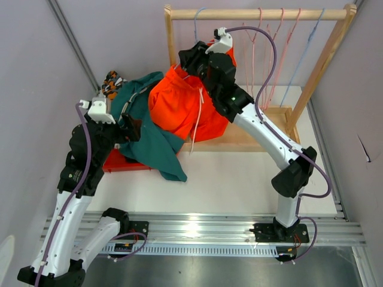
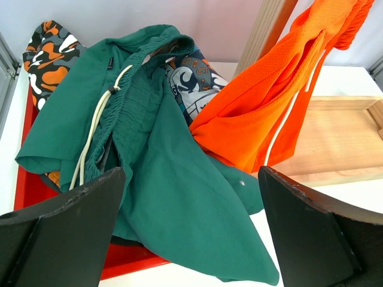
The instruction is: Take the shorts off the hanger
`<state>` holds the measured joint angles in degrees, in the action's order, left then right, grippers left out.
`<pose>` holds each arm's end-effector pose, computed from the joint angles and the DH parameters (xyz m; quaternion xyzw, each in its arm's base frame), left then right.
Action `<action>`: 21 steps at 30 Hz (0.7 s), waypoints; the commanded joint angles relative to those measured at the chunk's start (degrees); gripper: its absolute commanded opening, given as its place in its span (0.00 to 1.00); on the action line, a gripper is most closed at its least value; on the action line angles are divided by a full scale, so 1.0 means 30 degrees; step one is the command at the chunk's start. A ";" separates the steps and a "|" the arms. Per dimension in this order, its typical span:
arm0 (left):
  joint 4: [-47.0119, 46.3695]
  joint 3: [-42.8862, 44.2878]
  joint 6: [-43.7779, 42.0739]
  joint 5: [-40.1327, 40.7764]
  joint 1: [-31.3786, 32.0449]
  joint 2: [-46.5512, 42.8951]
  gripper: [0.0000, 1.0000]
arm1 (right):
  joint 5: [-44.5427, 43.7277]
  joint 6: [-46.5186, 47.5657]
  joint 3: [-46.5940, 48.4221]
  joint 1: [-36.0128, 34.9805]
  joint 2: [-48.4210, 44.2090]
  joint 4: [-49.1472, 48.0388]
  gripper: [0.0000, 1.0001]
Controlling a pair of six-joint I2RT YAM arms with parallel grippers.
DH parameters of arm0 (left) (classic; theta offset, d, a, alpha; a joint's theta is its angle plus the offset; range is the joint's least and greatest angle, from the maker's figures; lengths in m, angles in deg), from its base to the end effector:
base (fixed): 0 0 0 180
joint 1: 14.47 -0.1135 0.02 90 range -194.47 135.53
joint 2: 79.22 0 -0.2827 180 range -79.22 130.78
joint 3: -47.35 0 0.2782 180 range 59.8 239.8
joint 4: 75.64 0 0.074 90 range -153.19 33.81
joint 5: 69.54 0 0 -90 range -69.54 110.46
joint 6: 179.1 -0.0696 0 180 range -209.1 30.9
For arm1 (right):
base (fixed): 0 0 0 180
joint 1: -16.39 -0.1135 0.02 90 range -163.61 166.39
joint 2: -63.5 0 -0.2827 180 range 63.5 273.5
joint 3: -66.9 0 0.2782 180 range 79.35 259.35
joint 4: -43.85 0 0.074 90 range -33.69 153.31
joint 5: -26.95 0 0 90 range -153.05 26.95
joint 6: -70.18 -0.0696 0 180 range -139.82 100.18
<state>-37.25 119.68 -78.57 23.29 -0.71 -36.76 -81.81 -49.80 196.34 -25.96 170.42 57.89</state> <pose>0.1898 -0.0430 0.4216 0.0052 0.7576 -0.1190 0.6418 0.3829 0.3187 0.5111 0.0533 0.6537 0.3551 0.6661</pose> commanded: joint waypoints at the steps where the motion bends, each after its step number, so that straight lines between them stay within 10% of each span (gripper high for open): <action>1: -0.0676 -0.0154 0.0154 0.0169 0.0218 -0.0265 0.99 | 0.0072 -0.0174 0.1461 0.0112 0.0601 -0.0996 0.37; 6: -0.0734 -0.0330 0.0154 0.0228 0.0306 -0.0324 0.99 | 0.0074 0.0001 0.2078 0.0082 0.0574 -0.0881 0.01; 21: -0.3250 0.0021 -0.1690 -0.4691 0.5548 -0.0442 0.99 | -0.0542 0.0529 -0.0677 0.0228 -0.5254 0.0167 0.00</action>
<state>-40.99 118.83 -81.22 13.83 13.45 -37.53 -82.12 -50.82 192.61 -25.72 162.72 62.74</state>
